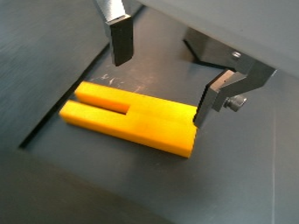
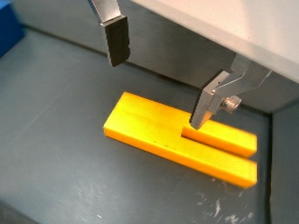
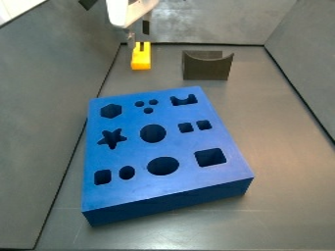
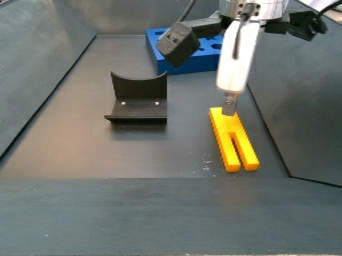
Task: Pick up the double-square object. Move up. Rotate the double-square object. Place the double-square object on the fixture. Regrasp the double-square object. Move to above the board. Insert the double-square object.
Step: Rotate the double-square object.
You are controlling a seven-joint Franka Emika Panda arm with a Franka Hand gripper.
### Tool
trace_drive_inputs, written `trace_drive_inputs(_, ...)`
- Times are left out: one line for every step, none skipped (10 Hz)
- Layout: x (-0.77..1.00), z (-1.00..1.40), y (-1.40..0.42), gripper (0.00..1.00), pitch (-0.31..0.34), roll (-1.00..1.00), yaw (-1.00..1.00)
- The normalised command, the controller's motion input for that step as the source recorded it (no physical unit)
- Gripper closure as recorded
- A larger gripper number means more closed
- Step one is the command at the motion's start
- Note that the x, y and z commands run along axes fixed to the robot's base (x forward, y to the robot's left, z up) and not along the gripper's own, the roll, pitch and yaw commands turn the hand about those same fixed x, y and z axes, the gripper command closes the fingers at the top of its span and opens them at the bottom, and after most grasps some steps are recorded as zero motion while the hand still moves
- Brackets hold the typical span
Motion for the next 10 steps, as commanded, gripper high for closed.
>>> trace_drive_inputs(0.04, -0.03, 0.00, 0.00, -0.012, 0.00, 1.00)
trace_drive_inputs(0.04, -0.03, 0.00, 0.00, -0.013, 0.00, 1.00)
trace_drive_inputs(0.04, -0.03, 0.00, 0.00, -0.013, 0.00, 1.00)
trace_drive_inputs(0.04, -0.03, 0.00, 0.00, -0.014, 0.00, 1.00)
trace_drive_inputs(0.04, -0.03, 0.00, 0.00, -0.014, 0.00, 1.00)
trace_drive_inputs(0.04, -0.03, 0.00, 0.00, -0.015, 0.00, 1.00)
trace_drive_inputs(0.04, -0.03, 0.00, 0.00, -0.016, 0.00, 1.00)
trace_drive_inputs(0.04, -0.03, 0.00, 0.00, -0.016, 0.00, 1.00)
trace_drive_inputs(0.04, -0.03, 0.00, 0.00, -0.017, 0.00, 1.00)
trace_drive_inputs(0.04, -0.03, 0.00, 0.00, -0.018, 0.00, 1.00)
